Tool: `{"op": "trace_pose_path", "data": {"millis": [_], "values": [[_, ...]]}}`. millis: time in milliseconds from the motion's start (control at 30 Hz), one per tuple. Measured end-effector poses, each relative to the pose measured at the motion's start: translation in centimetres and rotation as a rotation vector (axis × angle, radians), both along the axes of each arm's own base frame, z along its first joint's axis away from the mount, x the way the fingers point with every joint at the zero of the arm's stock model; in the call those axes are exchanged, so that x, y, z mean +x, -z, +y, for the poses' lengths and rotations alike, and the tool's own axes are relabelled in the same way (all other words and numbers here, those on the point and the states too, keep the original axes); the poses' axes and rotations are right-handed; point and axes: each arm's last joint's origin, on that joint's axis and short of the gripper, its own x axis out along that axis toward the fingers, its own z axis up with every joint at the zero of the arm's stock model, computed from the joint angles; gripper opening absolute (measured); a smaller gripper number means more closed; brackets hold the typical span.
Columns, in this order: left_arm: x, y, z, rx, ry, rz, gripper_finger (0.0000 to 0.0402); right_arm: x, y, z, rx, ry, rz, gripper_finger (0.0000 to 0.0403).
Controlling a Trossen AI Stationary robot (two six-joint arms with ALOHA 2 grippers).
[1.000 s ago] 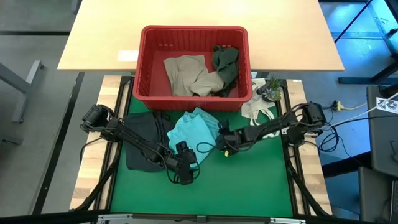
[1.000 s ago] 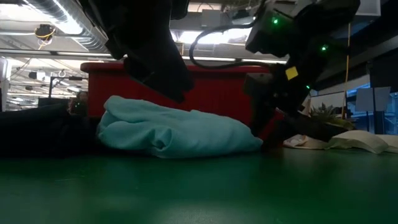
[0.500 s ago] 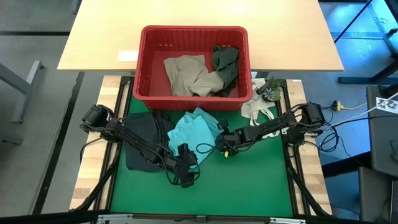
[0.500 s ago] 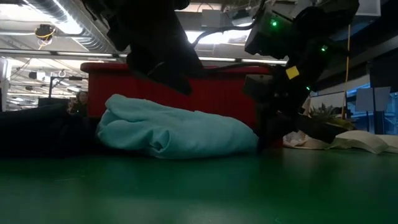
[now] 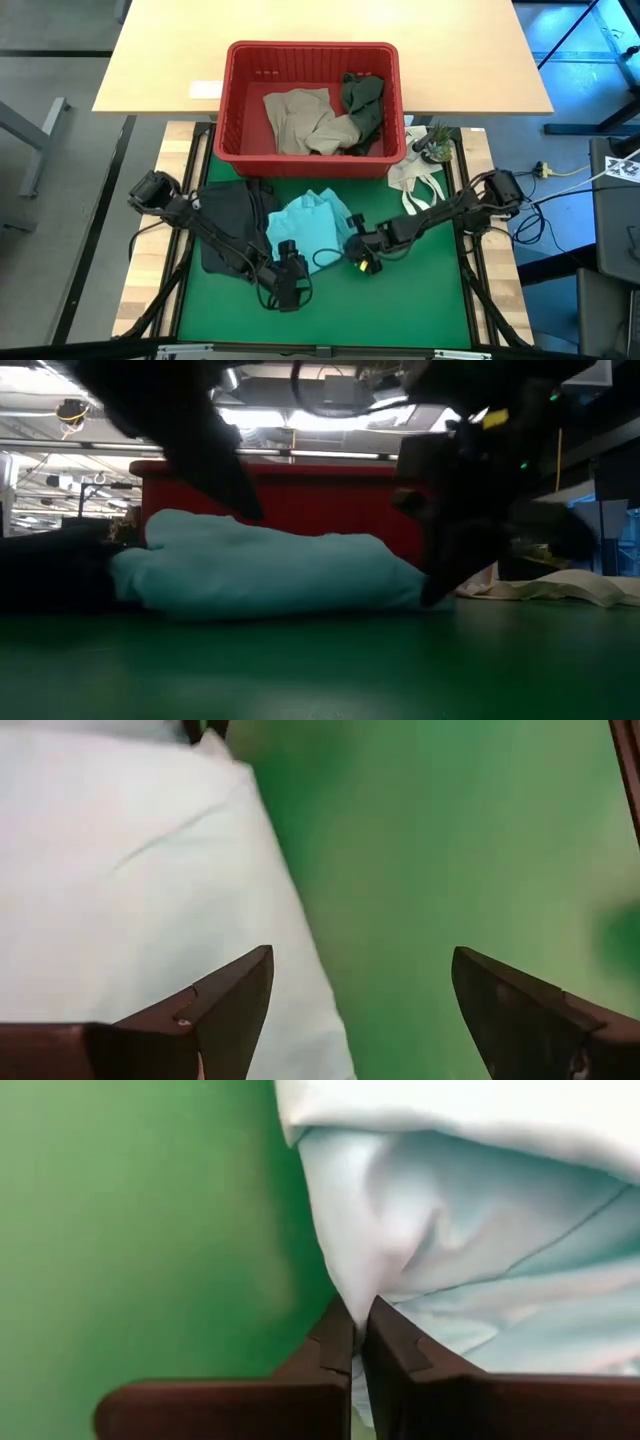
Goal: Fold Laundry from Bin
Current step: Stack the folded blue shorts on top of the folded black shorts
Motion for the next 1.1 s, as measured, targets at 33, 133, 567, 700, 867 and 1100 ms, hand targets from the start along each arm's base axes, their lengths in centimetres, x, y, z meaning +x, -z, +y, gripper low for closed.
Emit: {"op": "trace_pose_path", "data": {"millis": [33, 133, 567, 700, 867, 1100], "values": [[-0.2, 0.0, -0.3, 0.003, 0.009, 0.005, 0.0298, 0.0, -0.1, 0.4, 0.011, 0.006, -0.005, 0.001], [-0.7, 0.4, -1.2, 0.01, 0.04, 0.016, 0.0298, -0.1, -0.3, 1.3, 0.043, 0.028, -0.019, 0.0019], [-2.1, 3.8, -3.5, 0.23, 0.053, 0.045, 0.0298, -0.8, -0.5, 4.3, 0.175, 0.061, -0.029, 0.0014], [-2.3, 3.8, -3.2, 0.292, 0.038, 0.049, 0.0293, -1.1, -0.5, 5.0, 0.189, 0.059, -0.031, 0.0014], [-2.3, 4.1, -3.0, 0.329, 0.061, 0.075, 0.028, -1.0, -0.7, 5.5, 0.219, 0.064, -0.057, 0.0009], [-2.1, 5.8, -3.2, 0.332, 0.086, 0.129, 0.0246, -0.9, -0.8, 5.5, 0.232, 0.064, -0.066, 0.0014]]}}
